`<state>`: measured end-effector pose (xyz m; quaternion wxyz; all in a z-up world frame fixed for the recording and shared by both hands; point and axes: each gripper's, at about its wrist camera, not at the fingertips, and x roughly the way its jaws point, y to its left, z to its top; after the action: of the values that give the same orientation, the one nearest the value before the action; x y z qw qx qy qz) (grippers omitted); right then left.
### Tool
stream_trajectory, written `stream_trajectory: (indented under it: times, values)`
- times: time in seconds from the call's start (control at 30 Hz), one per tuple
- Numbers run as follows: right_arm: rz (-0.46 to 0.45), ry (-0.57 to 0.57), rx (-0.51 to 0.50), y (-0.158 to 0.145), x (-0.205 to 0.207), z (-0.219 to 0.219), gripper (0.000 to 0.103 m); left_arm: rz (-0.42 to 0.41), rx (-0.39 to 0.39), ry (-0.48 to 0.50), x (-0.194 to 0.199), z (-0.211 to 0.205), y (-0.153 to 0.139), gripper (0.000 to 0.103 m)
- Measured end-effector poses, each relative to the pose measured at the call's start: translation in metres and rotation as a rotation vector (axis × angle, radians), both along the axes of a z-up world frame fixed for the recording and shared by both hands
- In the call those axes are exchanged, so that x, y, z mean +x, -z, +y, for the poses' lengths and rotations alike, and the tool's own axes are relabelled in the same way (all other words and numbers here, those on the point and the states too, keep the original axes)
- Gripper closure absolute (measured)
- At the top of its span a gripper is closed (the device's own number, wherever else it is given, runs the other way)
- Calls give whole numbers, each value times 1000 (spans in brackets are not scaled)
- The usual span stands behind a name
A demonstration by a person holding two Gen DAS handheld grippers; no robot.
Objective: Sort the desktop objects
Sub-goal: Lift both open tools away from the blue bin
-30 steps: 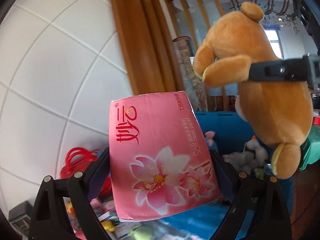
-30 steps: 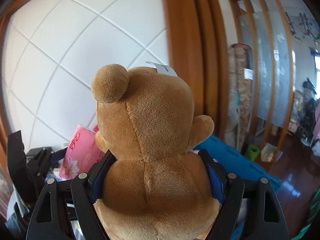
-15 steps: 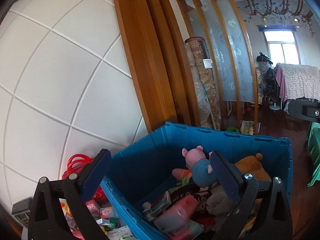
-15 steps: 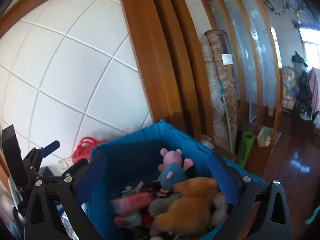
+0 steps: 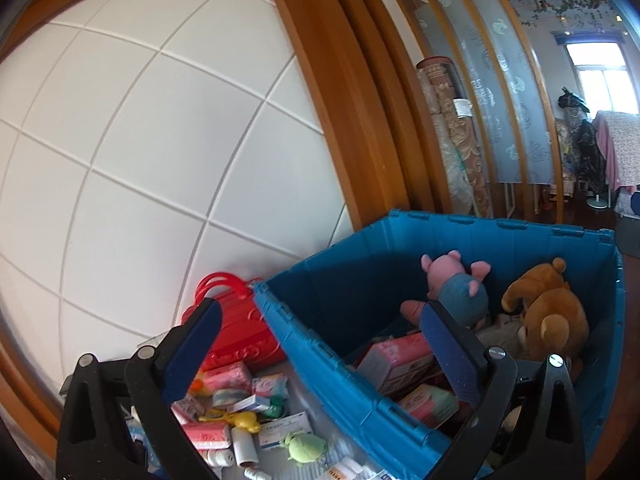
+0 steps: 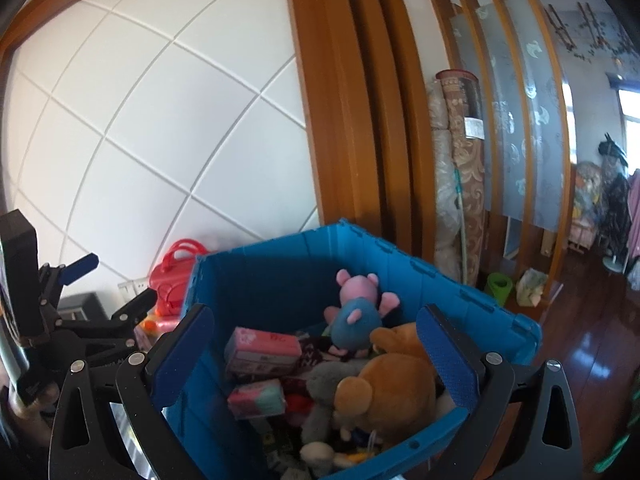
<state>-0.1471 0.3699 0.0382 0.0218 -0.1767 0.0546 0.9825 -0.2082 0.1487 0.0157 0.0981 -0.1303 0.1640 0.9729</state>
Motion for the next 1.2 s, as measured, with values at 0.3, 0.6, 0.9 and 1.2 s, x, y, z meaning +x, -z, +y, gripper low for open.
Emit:
stream_trajectory:
  times: [0.3,0.6,0.9,1.2]
  values:
    - [-37,-67,8,18,2,-24,0,-29,13,-130,12,-39,23,2]
    - [-21,-112,-2,20,17,-72,0,-90,-6,-177,27,-93,57,2]
    - [-84,-200,22,40,10,-177,0,-216,-35,-234,48,-204,116,2]
    - [-221,-269,22,98,-23,-275,0,-312,-65,-311,60,-330,171,2]
